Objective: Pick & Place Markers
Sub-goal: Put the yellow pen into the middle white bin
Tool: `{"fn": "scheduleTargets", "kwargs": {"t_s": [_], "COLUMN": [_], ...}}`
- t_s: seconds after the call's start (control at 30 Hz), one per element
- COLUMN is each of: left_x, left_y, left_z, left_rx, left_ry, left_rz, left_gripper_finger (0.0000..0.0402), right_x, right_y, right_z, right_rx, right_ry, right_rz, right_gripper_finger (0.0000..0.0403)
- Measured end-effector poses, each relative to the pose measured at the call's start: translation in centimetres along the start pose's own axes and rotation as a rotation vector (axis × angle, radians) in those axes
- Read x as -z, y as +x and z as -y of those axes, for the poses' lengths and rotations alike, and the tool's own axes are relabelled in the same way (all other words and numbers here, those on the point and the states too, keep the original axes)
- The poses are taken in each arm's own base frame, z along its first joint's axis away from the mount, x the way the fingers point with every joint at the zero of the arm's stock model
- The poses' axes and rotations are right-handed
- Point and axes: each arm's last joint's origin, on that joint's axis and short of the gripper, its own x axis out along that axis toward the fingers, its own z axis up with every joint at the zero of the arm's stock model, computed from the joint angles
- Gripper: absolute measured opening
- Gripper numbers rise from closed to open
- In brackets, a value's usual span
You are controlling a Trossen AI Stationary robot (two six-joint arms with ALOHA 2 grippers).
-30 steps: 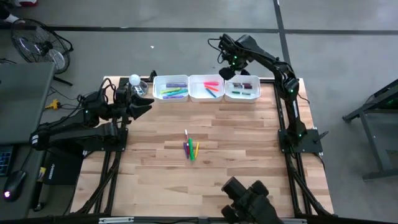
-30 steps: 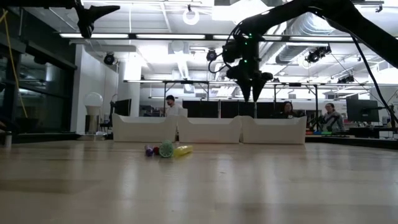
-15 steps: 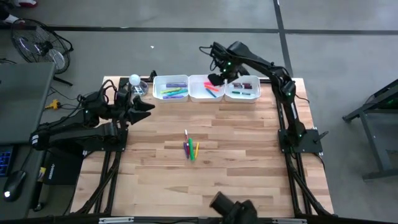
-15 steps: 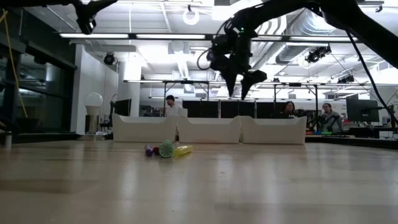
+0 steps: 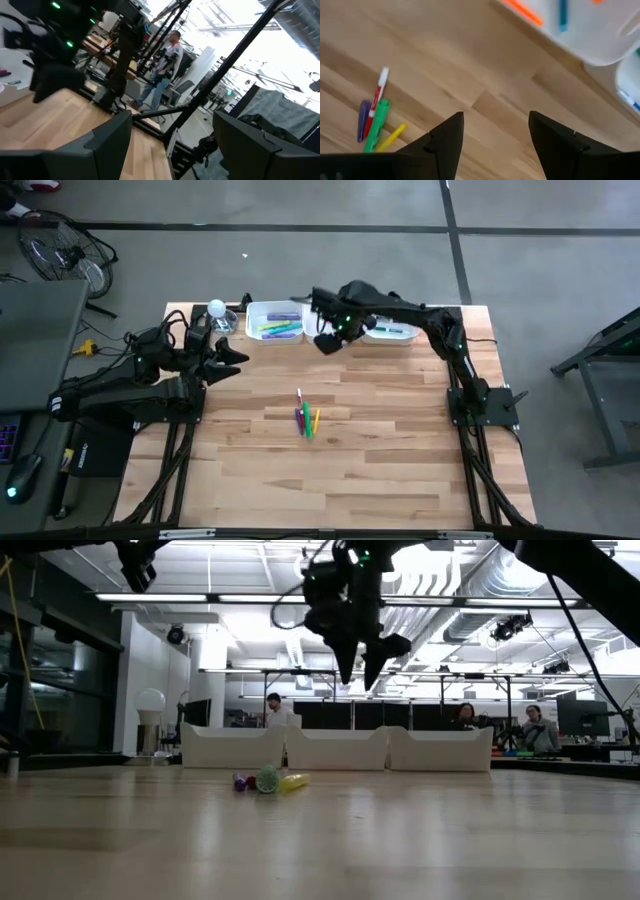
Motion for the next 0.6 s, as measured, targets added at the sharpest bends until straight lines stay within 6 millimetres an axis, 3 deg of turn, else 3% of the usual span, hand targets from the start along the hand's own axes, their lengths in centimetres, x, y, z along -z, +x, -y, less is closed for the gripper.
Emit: {"fn": "scheduleTargets", "kwargs": {"t_s": [0.33, 0.6], "left_x": [0.0, -0.1], "left_y": [0.0, 0.0], "left_z": [0.0, -0.1], "left_rx": [-0.009, -0.020], "left_ry": [0.000, -0.024], "left_rz": [0.008, 0.017], "left_gripper_finger": [0.0275, 0.0275], "right_x": [4.4, 7.8], "right_y": [0.5, 0.7], "right_z": [-6.1, -10.9], "right_rx": [0.055, -0.012], "right_ry": [-0.091, -0.112], "right_rz": [0.087, 0.204], "right_gripper_finger": [0.0213, 0.0209]}}
